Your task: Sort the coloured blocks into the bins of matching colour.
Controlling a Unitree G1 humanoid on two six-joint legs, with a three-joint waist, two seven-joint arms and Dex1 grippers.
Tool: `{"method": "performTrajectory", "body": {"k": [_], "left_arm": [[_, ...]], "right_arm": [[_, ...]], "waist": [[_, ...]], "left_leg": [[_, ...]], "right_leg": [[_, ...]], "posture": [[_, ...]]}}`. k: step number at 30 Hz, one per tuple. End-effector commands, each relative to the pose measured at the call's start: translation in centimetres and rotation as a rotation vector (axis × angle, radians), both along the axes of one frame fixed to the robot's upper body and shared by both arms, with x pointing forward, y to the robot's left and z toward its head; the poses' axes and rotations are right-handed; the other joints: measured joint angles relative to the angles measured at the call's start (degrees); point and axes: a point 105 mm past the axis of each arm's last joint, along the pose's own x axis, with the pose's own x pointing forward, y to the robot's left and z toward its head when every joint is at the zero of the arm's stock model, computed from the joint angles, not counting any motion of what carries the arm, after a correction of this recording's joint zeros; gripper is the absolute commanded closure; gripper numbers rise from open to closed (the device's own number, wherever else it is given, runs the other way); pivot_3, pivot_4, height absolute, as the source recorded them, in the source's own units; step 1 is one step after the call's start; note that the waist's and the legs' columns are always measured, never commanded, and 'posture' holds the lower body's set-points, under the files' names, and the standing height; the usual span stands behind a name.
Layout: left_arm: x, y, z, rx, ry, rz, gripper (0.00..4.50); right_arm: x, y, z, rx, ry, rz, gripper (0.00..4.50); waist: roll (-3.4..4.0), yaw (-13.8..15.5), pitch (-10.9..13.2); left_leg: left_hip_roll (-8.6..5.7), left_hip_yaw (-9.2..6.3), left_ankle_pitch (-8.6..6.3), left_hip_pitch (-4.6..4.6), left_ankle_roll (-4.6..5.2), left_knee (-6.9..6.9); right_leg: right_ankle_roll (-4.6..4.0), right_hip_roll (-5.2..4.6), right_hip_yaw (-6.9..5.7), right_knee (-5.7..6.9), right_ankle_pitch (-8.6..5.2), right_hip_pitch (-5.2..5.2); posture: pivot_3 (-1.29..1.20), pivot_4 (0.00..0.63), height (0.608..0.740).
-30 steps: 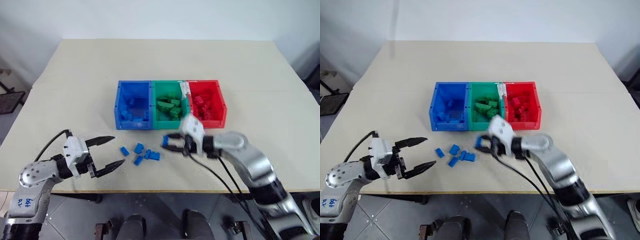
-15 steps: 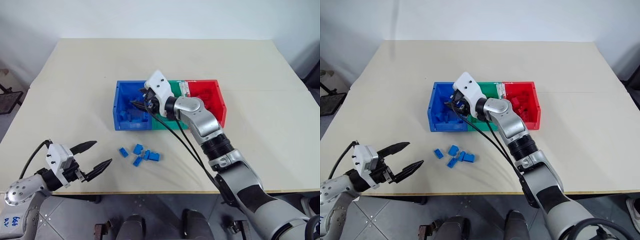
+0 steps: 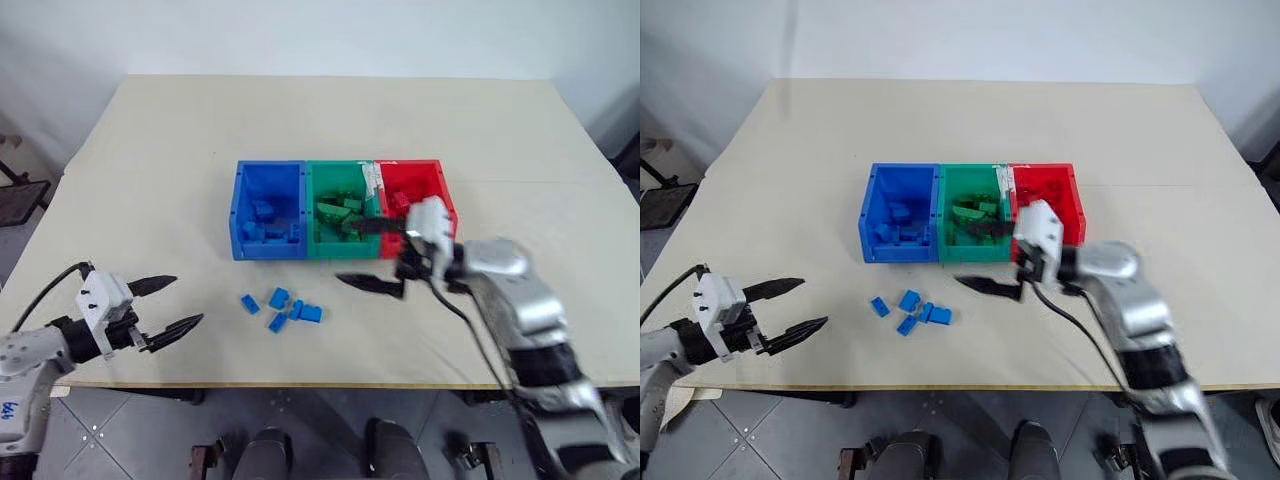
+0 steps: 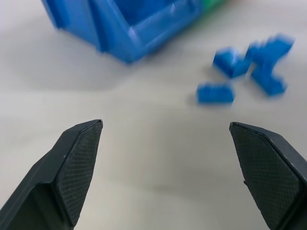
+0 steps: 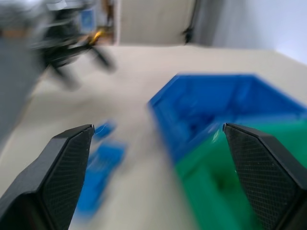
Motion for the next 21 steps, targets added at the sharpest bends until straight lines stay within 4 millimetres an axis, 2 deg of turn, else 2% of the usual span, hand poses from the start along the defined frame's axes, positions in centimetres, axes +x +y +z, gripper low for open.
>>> {"method": "performTrajectory", "body": {"k": [1,3,7,8,10,12,17,21], "left_arm": [[-0.3,-0.8,-0.4,0.136,-0.005,-0.146,0.00],[-0.1,-1.7,-0.3,0.133,0.009,-0.182,0.00],[-0.2,-5.3,-0.1,0.117,0.052,-0.312,0.00],[-0.4,-6.9,-0.1,0.112,0.066,-0.377,0.00],[-0.1,-11.3,0.5,0.095,0.042,-0.501,0.00],[0.6,-13.6,0.7,0.103,0.037,-0.532,0.00],[2.7,-16.8,0.3,0.262,0.079,-0.555,0.00],[3.9,-17.9,0.0,0.385,0.105,-0.551,0.00]], "right_arm": [[-1.5,-2.1,-0.1,-0.017,-0.093,-0.047,0.01],[-1.9,-3.6,-0.7,-0.020,-0.091,-0.116,0.01],[-2.8,-5.8,-1.4,-0.027,-0.070,-0.194,0.01],[-3.2,-6.3,-1.7,-0.028,-0.040,-0.204,0.01],[-4.1,-7.3,-2.5,-0.035,0.020,-0.237,0.01],[-4.8,-7.5,-3.1,-0.056,0.049,-0.244,0.01],[-5.3,-7.6,-3.5,-0.059,0.060,-0.287,0.01],[-5.5,-7.7,-3.8,-0.047,0.064,-0.309,0.01]], "waist": [[0.00,-0.2,0.0],[0.01,-0.1,0.0],[0.03,0.1,0.0],[0.02,0.2,0.0],[0.03,1.2,0.0],[0.02,2.0,0.0],[0.02,2.3,0.0],[0.02,2.6,0.0]], "left_leg": [[0.04,0.06,0.00,0.06,0.00,-0.01],[0.07,0.12,0.00,0.09,0.00,-0.04],[0.05,0.17,-0.01,0.05,0.01,0.03],[0.05,0.17,-0.01,0.05,0.01,0.05],[0.06,0.14,-0.01,0.05,0.01,0.10],[0.03,0.12,-0.01,0.02,0.02,0.22],[0.03,0.18,-0.01,0.06,0.02,0.23],[0.01,0.20,-0.01,0.03,0.02,0.23]], "right_leg": [[-0.01,0.00,0.01,0.02,0.00,-0.01],[-0.03,0.00,0.01,0.05,-0.01,-0.02],[-0.02,-0.03,0.02,0.04,-0.01,-0.02],[-0.02,-0.03,0.03,0.04,0.00,-0.02],[-0.03,-0.03,0.02,0.07,0.00,0.01],[-0.04,-0.04,0.02,0.08,0.01,0.05],[-0.05,-0.02,0.04,0.10,0.02,0.05],[-0.05,-0.02,0.05,0.03,0.02,0.05]], "posture": [[0.00,0.150,0.740],[0.00,0.150,0.740],[0.00,0.150,0.740],[0.00,0.150,0.740],[0.00,0.150,0.740],[0.00,0.150,0.740],[0.00,0.150,0.740],[0.00,0.150,0.740]]}}
